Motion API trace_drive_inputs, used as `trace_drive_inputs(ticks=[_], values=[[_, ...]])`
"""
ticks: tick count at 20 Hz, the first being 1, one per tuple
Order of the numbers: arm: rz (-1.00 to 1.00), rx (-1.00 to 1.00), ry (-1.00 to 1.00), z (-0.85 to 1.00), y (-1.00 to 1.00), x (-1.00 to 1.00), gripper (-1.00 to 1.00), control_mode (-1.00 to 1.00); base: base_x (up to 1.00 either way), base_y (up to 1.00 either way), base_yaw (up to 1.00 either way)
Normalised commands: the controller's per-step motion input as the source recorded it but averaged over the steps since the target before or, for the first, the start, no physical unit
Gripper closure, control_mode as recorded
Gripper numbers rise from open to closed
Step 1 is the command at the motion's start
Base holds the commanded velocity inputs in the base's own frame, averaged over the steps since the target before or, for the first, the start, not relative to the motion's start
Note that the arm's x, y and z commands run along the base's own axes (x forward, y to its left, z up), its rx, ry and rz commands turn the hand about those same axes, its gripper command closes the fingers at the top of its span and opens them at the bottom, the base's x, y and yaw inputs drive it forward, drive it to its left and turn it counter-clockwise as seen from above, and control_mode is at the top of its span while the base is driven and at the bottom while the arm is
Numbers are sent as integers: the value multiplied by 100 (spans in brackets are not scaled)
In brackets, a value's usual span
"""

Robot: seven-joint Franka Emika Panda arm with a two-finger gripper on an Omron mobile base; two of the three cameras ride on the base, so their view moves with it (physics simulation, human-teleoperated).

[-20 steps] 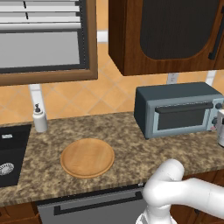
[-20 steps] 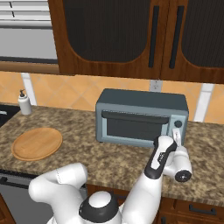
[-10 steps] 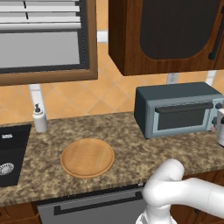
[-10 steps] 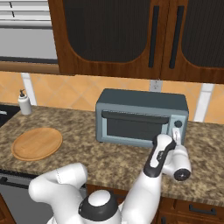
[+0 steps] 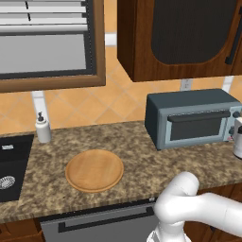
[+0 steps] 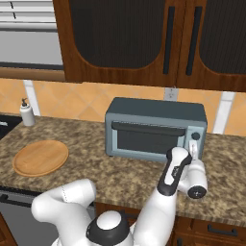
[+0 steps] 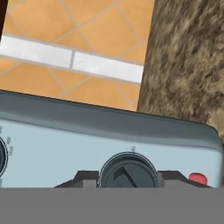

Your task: Pick up the kebab skewer and baguette bread, and place them inside the toaster oven. Close the toaster oven door and start by setting the timer.

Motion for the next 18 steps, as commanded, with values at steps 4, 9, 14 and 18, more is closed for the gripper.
trace_drive_inputs(ticks=[4,9,14,18], values=[[-6,24,0,23,0,15,100,-100,0,0,0],[-6,26,0,25,0,11,100,-100,0,0,0],[-9,31,0,24,4,6,100,-100,0,0,0],[-14,31,0,23,10,6,100,-100,0,0,0]])
